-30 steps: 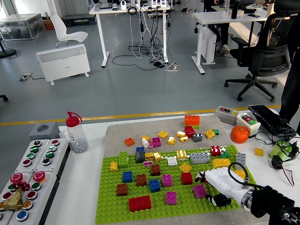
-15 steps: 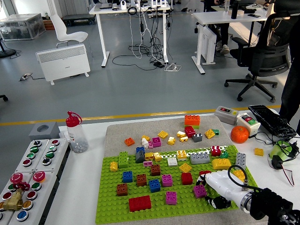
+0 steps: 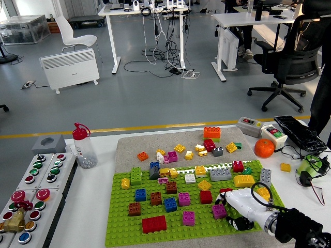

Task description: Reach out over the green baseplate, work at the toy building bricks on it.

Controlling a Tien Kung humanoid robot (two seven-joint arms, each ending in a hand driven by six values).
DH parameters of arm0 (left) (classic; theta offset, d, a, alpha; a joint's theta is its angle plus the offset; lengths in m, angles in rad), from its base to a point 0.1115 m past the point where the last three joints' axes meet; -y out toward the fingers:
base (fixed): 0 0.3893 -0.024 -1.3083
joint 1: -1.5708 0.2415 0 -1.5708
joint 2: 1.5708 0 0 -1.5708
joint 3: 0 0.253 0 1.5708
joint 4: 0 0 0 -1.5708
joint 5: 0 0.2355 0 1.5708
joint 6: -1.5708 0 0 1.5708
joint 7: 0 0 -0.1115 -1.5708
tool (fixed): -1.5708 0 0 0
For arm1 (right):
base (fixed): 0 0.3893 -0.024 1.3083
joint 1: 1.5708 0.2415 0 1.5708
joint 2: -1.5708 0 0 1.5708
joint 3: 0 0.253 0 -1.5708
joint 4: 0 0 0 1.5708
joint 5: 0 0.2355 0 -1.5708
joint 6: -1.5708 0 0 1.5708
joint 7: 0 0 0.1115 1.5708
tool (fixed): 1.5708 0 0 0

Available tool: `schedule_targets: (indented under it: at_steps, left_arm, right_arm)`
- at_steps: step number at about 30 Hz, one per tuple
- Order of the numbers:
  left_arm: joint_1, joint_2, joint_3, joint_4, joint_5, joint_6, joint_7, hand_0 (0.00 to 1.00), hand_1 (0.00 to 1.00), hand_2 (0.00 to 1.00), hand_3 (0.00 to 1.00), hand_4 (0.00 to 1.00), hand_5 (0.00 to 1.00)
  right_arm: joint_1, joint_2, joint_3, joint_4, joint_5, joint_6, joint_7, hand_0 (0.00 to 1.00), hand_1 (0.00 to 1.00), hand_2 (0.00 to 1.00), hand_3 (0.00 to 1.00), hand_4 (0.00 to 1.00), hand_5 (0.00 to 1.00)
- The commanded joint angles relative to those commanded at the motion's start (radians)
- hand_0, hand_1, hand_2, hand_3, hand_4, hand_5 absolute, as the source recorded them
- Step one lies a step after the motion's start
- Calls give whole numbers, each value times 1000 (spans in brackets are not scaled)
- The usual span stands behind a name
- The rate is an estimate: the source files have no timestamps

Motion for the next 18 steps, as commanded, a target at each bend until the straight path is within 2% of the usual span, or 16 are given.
schedule_targets:
  at_steps: [18]
  left_arm:
    - [-6, 0, -3, 0, -1, 1, -2, 669, 618, 571, 472, 244, 998]
  right_arm:
    - [5, 2, 5, 1, 25, -7, 5, 458, 534, 550, 573, 556, 67]
